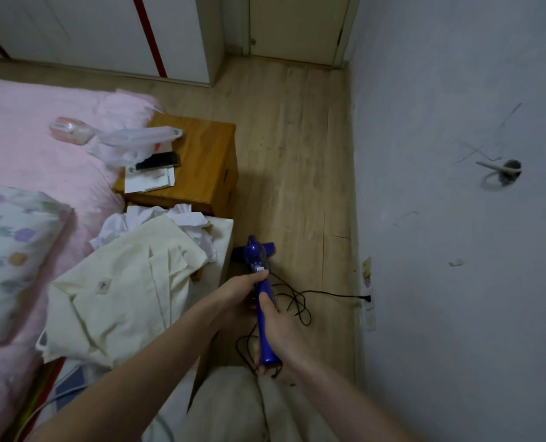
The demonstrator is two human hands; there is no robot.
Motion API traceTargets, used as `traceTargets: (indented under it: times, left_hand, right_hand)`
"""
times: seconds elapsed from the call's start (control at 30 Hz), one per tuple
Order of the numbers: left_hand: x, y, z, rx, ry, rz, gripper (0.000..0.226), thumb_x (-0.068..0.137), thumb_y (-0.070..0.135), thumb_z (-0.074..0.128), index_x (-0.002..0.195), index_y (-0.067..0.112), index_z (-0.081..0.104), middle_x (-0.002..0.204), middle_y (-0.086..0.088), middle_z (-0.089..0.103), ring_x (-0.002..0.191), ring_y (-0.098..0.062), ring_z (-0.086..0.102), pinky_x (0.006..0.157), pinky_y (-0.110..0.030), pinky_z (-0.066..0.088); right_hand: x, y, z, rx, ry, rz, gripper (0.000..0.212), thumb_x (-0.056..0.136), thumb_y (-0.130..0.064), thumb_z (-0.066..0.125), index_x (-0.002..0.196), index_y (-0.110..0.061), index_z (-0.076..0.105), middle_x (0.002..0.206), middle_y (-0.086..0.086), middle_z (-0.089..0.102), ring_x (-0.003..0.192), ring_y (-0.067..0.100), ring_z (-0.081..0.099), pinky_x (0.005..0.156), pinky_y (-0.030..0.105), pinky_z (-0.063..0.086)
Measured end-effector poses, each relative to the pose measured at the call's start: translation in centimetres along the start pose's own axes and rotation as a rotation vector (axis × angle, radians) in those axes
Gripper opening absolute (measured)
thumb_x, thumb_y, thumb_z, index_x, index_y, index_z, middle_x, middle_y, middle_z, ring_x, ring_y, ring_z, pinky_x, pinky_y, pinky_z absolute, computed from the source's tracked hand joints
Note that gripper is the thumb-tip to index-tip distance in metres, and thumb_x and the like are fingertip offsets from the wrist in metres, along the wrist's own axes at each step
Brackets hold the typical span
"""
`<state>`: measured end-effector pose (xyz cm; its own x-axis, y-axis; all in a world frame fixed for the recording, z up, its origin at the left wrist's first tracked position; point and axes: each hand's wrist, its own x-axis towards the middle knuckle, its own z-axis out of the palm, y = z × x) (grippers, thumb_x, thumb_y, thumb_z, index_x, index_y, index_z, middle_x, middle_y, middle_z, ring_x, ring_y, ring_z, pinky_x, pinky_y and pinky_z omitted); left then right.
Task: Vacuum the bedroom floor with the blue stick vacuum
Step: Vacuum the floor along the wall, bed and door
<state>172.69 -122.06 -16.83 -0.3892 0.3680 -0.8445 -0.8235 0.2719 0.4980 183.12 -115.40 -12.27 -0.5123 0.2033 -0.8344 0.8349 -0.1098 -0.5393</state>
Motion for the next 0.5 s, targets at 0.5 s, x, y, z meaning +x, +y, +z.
traceTargets:
  times: [0.5]
  left_hand:
    - [4.5,0.4,0.8,-0.061,0.137,0.0,0.028,0.095,0.022,0.057,0.111,-0.001,0.056,0.095,-0.014,0.065,0.085,-0.026,0.064,0.084,-0.041,0.053]
  right_hand:
    - [5.5,-0.4,-1.3,-0.054,-0.06,0.082,0.066,0.097,-0.061,0.033,0.133,-0.007,0.043,0.08,0.011,0.062,0.056,0.018,0.062,0.056,0.03,0.057]
